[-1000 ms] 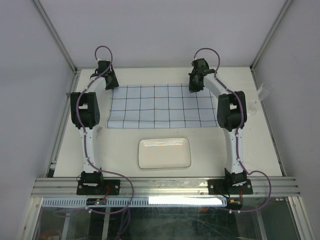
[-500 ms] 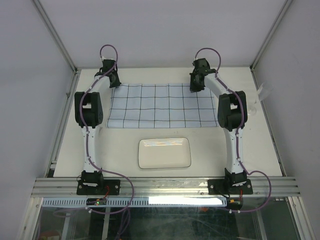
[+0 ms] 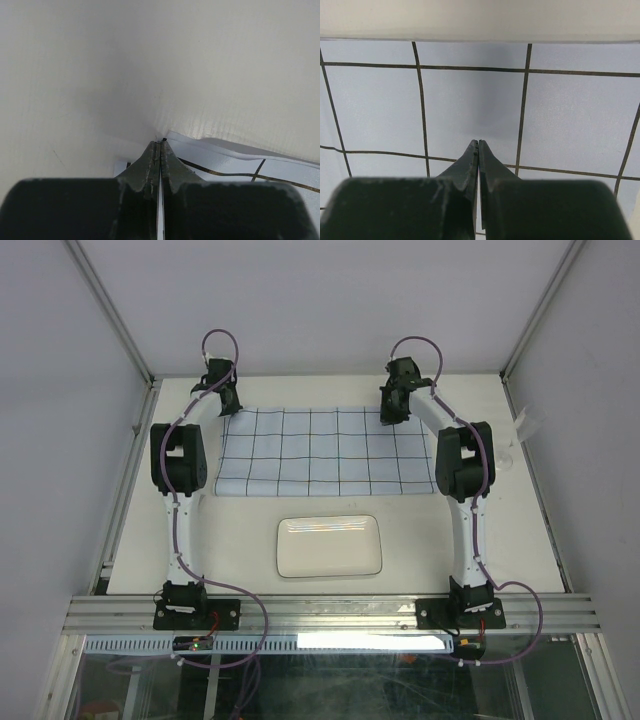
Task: Set the dinner table for one person
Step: Flatten out the napkin at the center of the board.
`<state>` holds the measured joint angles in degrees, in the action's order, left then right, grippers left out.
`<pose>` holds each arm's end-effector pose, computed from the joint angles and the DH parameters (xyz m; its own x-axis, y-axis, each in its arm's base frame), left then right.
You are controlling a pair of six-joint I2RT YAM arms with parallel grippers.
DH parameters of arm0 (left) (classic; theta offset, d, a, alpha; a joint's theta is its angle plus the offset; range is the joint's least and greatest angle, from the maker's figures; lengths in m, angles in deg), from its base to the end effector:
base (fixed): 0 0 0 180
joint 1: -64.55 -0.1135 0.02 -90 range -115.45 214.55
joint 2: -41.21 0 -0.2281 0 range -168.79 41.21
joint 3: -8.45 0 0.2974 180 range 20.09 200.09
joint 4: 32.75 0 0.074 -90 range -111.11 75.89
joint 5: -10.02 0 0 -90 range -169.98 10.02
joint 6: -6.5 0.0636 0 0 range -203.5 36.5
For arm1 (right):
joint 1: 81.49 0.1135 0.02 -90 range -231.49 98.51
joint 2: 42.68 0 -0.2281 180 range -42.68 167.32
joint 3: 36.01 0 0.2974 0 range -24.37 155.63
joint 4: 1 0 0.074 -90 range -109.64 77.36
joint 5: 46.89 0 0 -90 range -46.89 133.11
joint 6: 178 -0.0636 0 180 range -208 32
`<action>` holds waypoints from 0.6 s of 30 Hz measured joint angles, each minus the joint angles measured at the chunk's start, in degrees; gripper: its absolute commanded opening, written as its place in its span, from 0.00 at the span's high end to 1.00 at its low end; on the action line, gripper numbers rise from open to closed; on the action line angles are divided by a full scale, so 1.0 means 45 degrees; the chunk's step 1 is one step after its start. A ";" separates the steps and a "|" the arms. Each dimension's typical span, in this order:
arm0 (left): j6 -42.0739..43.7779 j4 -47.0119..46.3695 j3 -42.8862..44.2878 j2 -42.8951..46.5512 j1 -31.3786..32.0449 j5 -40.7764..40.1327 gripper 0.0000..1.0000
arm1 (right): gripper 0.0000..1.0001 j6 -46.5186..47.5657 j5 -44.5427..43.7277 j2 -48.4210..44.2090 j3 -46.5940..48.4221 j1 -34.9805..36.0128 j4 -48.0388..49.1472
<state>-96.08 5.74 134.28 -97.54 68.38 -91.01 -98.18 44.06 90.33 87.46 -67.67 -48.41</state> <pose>0.5660 -0.0257 0.0908 -0.7495 -0.1641 -0.6413 -0.2221 0.9750 0.0101 0.5279 0.1310 0.1157 -0.8449 -0.0259 -0.5343 -0.0999 0.9889 0.1101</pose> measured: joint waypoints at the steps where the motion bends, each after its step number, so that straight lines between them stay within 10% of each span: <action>1: 0.0000 0.0010 0.0000 0.0000 0.0000 -0.0019 1.00 | 1.00 0.0005 -0.0005 0.0000 0.0000 0.0000 0.0005; 18: 0.0243 0.0437 -0.2905 0.2059 0.0078 -0.0291 1.00 | 1.00 0.0000 0.0131 -0.0029 -0.0248 -0.0044 0.0024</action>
<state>-94.99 7.71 121.21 -88.28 68.73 -92.32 -98.18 44.65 90.20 86.34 -67.86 -48.30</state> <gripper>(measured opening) 0.008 0.005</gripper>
